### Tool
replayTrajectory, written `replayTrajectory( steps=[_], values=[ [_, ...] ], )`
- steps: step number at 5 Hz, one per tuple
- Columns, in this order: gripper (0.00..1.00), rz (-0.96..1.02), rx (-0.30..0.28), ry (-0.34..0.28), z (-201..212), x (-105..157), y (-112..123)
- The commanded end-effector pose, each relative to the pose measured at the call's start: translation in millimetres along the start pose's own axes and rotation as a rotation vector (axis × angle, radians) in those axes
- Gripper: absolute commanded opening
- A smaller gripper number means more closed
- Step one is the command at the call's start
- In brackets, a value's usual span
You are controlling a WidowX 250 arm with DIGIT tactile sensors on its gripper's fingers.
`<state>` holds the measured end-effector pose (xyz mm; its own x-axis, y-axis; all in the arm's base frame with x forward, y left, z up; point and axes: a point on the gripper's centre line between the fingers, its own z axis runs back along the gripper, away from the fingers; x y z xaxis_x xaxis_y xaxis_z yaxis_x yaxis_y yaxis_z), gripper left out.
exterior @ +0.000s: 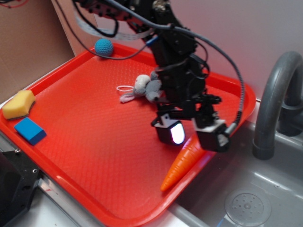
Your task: Grab the carrot.
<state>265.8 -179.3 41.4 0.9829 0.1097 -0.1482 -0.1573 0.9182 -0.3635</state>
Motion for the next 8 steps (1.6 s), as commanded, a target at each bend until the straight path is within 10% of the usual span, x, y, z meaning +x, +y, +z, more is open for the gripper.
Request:
replayTrajectory(
  steps=[1, 3, 5, 6, 8],
  values=[
    [0.0, -0.097, 0.047, -0.046, -12.3, -5.3, -21.6],
    [0.0, -0.114, 0.1, -0.044, -14.2, -16.3, -16.0],
    [0.0, 0.062, 0.437, -0.177, 96.9, -37.9, 24.4],
    [0.0, 0.134, 0.509, -0.263, 155.0, -52.9, 48.4],
    [0.0, 0.4, 0.483, -0.36, 236.6, -75.6, 95.2]
  ],
)
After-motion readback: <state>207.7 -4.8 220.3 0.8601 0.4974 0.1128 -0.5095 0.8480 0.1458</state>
